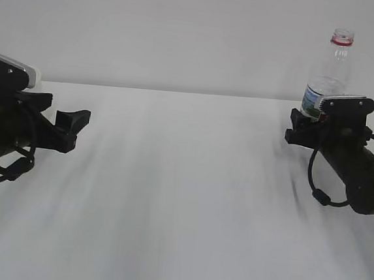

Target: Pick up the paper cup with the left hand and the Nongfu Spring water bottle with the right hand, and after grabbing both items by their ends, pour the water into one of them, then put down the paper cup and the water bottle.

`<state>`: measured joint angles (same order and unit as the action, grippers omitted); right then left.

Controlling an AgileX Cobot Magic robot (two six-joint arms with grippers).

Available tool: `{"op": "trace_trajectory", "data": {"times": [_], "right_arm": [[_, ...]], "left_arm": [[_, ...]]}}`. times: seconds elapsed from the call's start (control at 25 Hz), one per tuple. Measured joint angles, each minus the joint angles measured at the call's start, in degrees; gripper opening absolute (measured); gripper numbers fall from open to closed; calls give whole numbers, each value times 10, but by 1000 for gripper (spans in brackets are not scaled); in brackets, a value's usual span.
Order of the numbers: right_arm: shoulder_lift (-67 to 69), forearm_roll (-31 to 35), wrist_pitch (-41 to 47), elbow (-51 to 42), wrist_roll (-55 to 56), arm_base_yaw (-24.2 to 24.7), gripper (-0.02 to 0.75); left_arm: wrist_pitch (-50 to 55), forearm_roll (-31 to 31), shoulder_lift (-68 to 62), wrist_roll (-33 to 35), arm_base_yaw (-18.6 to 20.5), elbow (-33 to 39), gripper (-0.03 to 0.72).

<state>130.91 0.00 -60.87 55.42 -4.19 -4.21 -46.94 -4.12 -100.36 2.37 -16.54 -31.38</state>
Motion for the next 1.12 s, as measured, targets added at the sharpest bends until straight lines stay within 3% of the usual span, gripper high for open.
{"op": "trace_trajectory", "data": {"times": [0.24, 1.12], "right_arm": [[0, 0, -2, 0, 3, 0, 603], [-17, -3, -41, -95, 10, 0, 608]], "left_arm": [[0, 0, 0, 0, 0, 0, 589], [6, 0, 0, -1, 0, 0, 587]]}}
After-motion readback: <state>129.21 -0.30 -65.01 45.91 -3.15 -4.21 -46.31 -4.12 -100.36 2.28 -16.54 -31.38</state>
